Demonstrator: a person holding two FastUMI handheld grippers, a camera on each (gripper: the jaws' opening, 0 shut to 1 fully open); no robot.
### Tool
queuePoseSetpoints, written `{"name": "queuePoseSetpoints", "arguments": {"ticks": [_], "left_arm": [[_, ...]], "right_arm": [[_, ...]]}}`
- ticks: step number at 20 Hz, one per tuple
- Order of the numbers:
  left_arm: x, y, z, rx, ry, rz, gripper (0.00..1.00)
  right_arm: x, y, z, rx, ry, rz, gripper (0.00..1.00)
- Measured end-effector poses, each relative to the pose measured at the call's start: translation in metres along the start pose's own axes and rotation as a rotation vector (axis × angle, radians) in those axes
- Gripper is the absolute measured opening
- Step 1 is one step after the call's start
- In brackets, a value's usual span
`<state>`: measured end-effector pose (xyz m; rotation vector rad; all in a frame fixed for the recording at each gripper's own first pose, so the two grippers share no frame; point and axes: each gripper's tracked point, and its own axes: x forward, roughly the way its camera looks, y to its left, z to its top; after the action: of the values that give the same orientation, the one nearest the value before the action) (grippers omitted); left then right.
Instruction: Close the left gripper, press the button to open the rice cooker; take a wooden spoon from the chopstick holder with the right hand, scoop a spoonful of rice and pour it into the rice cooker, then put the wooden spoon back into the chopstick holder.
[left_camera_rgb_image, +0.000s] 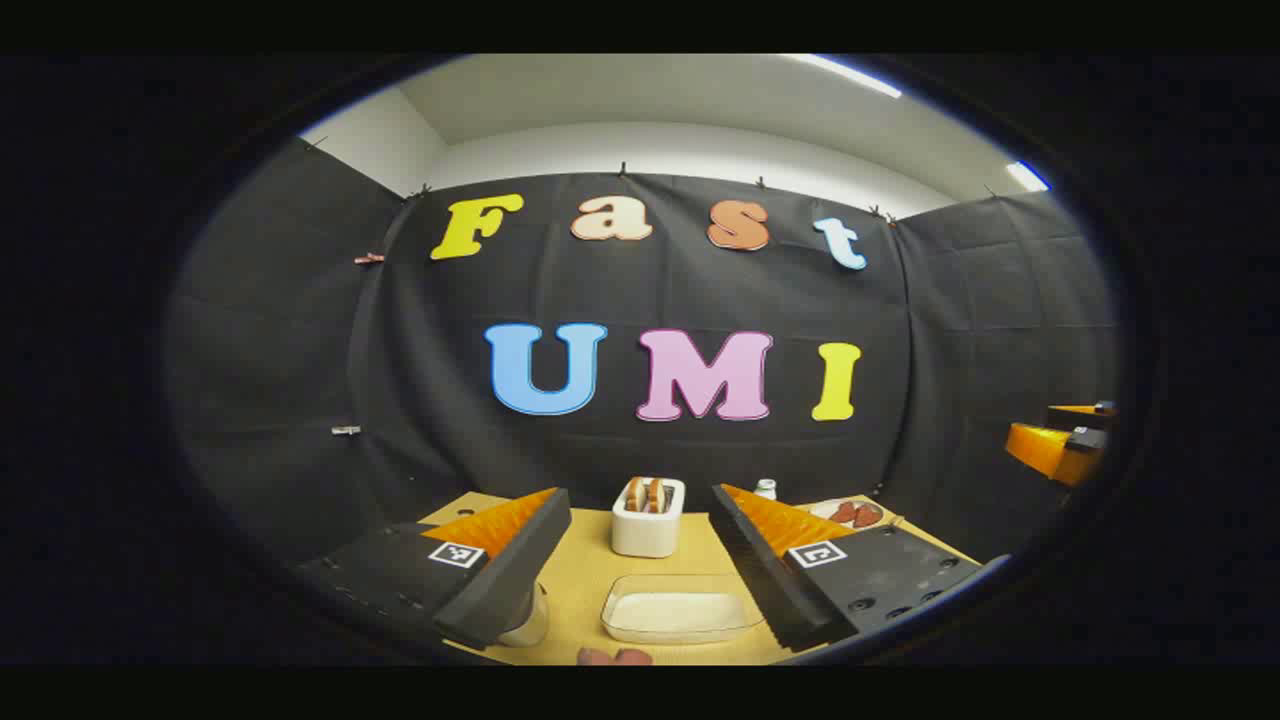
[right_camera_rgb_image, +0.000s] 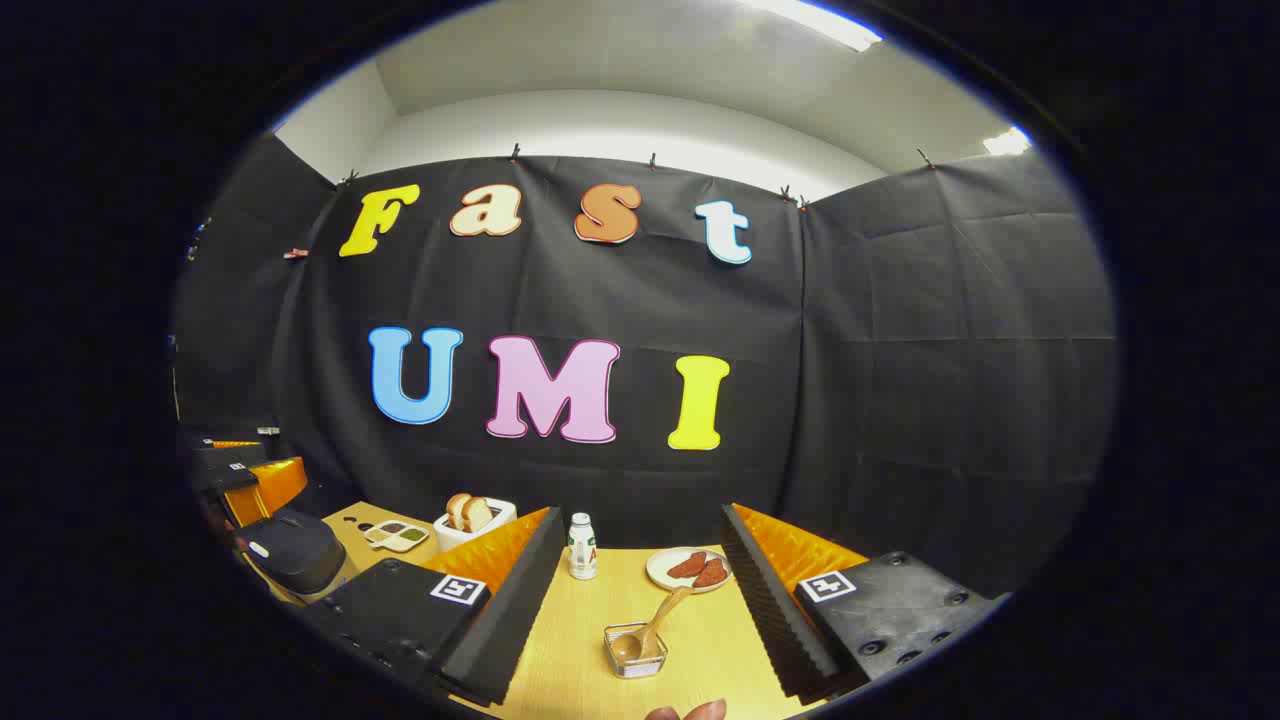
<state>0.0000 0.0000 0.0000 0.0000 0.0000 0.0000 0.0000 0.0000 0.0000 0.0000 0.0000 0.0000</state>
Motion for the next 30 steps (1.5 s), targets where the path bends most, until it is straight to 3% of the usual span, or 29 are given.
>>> {"name": "queuePoseSetpoints", "arguments": {"ticks": [9, 21, 23, 25, 28, 30], "left_arm": [[0.003, -0.003, -0.01, -0.001, 0.014, -0.016, 0.95], [0.01, 0.032, -0.009, 0.007, -0.015, 0.058, 0.92], [0.006, 0.038, -0.006, 0.024, -0.022, 0.057, 0.98], [0.003, 0.047, -0.004, 0.051, -0.026, 0.061, 0.87], [-0.001, 0.056, -0.01, 0.056, -0.002, 0.033, 0.34], [-0.006, 0.07, -0.021, 0.028, 0.037, 0.026, 0.14]], "right_arm": [[0.015, 0.016, -0.022, -0.029, 0.018, 0.04, 0.97], [0.027, 0.034, -0.027, -0.023, 0.015, 0.08, 0.97], [0.027, 0.036, -0.03, -0.027, 0.02, 0.082, 0.98], [0.026, 0.037, -0.032, -0.031, 0.027, 0.081, 0.98], [0.025, 0.038, -0.031, -0.034, 0.025, 0.082, 0.98], [0.024, 0.039, -0.03, -0.039, 0.022, 0.08, 0.98]]}}
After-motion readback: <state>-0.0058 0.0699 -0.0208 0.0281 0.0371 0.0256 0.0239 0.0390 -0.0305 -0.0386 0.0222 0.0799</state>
